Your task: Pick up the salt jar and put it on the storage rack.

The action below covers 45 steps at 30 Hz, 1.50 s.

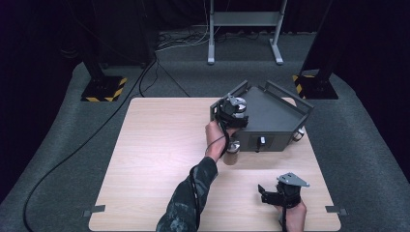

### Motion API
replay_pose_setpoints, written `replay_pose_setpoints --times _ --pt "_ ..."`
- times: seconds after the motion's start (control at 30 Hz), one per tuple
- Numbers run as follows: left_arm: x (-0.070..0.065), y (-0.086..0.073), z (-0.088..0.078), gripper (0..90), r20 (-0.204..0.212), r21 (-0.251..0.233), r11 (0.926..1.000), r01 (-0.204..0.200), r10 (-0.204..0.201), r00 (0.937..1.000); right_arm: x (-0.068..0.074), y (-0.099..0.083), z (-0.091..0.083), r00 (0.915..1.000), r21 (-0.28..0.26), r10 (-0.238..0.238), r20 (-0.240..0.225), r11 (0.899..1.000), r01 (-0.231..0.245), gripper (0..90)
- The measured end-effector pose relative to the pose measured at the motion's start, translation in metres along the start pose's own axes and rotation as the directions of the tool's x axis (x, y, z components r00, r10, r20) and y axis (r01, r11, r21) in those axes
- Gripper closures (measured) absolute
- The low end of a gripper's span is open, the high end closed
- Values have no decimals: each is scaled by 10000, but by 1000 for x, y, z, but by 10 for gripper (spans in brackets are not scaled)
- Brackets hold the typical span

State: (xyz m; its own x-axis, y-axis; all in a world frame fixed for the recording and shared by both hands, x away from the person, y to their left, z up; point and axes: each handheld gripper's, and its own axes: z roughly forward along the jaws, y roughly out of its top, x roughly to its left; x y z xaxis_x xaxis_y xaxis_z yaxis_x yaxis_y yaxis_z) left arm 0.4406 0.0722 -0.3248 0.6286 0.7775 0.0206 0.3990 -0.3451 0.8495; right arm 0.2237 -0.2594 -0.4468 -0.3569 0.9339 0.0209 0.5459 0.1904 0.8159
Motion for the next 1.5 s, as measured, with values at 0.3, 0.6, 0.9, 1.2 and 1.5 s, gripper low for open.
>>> replay_pose_setpoints --times 0.3,0.6,0.9,1.2,1.5 --pt "0 1 0 308 -10 60 10000 39 -39 10000 0 1 1 10000 33 -42 8 10000 42 9" --pt "-4 3 2 178 -82 169 9999 20 -19 10000 1 0 0 10000 20 -48 29 10000 48 10" --pt "6 0 -13 3 275 19 10000 -11 11 9996 1 0 0 10000 8 -6 32 10000 6 9" --pt "14 -20 -47 2 361 -136 9993 -336 341 9988 1 0 0 10000 20 11 81 10000 -12 9" --pt "36 -63 -83 2 150 -125 9998 -152 154 9998 3 1 1 9999 72 8 161 10000 -10 8"
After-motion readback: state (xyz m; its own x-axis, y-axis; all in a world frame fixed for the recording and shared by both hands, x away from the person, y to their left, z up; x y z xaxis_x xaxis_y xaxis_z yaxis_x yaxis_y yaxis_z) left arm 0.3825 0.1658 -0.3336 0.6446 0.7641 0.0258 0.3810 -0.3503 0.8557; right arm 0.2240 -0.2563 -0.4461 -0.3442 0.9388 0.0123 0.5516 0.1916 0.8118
